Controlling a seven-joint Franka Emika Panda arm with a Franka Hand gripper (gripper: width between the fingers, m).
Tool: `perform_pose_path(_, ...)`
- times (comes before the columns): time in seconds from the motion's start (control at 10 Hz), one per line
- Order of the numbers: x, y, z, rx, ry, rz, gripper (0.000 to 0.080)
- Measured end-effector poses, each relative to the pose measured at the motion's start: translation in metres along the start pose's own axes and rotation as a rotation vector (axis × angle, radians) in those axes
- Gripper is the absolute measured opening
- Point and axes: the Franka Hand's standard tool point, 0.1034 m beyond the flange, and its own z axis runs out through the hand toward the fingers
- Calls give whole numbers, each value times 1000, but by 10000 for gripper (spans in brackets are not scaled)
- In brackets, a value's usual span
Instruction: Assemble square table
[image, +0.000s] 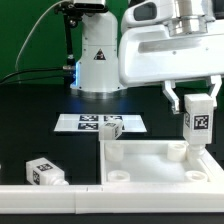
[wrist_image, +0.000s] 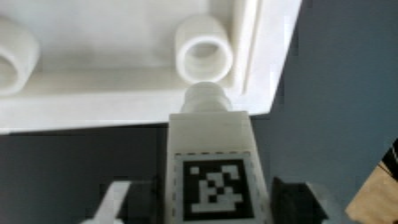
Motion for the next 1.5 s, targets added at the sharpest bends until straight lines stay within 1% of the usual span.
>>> perform_pose_path(0.1,-5,-9,2,-15,-12,-6,284)
perform_pose_path(0.2,-7,-9,5,-24,26,-50,284)
perform_pose_path(0.3,-9,-5,9,-32,29,-88,284)
perform_pose_path(0.5,-4,6,14,-40,35,-129,284)
perform_pose_path(0.9,3,15,26,-50,34,-153,284)
perform_pose_path(1.1,0,14,29,-48,34,-152,284)
perform_pose_path(1.3,-6,15,36,-50,28,-155,284)
perform_pose_path(1.5,-7,12,38,-49,10,-153,284)
